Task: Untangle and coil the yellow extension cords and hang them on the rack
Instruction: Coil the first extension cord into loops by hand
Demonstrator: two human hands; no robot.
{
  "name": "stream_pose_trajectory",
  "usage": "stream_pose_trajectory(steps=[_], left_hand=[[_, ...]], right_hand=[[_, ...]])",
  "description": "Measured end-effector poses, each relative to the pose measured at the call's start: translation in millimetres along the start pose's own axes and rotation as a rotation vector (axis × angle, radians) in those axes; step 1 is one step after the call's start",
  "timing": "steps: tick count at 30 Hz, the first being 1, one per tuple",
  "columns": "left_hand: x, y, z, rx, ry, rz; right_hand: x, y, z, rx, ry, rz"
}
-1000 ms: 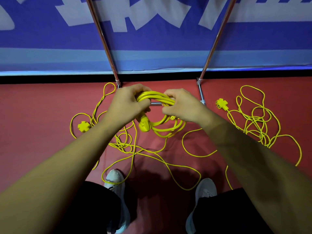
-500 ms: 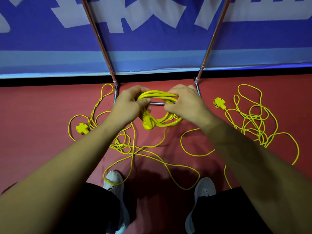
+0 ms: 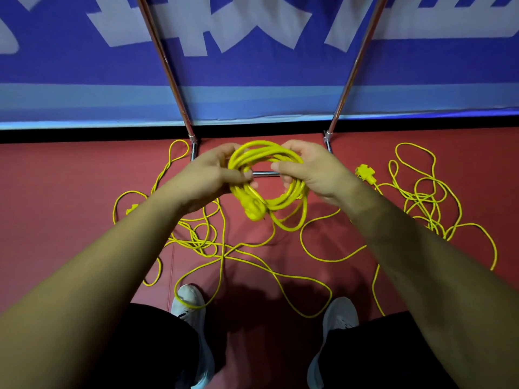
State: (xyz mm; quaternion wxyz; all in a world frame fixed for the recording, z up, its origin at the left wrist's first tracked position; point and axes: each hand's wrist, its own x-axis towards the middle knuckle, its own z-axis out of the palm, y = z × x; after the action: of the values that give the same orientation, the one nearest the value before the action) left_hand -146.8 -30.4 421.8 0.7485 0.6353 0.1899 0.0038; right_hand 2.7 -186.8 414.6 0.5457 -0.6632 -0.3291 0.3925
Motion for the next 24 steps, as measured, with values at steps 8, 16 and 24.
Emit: stream_pose_trajectory(steps=[8, 16, 24], left_hand=[[-5.3, -1.7, 9.6, 0.633, 0.065, 0.156], [-7.4, 0.1, 20.4, 0.235, 0.308, 0.202], [-0.1, -3.4, 28.4, -0.197, 0.421, 0.180]], right_hand=[[-2.8, -6.5, 8.4, -0.155, -0.145, 0.043], [-4.5, -4.2, -6.3, 0.073, -0.304, 0.130], [-6.3, 2.5, 4.7, 0.568, -0.257, 0.195]])
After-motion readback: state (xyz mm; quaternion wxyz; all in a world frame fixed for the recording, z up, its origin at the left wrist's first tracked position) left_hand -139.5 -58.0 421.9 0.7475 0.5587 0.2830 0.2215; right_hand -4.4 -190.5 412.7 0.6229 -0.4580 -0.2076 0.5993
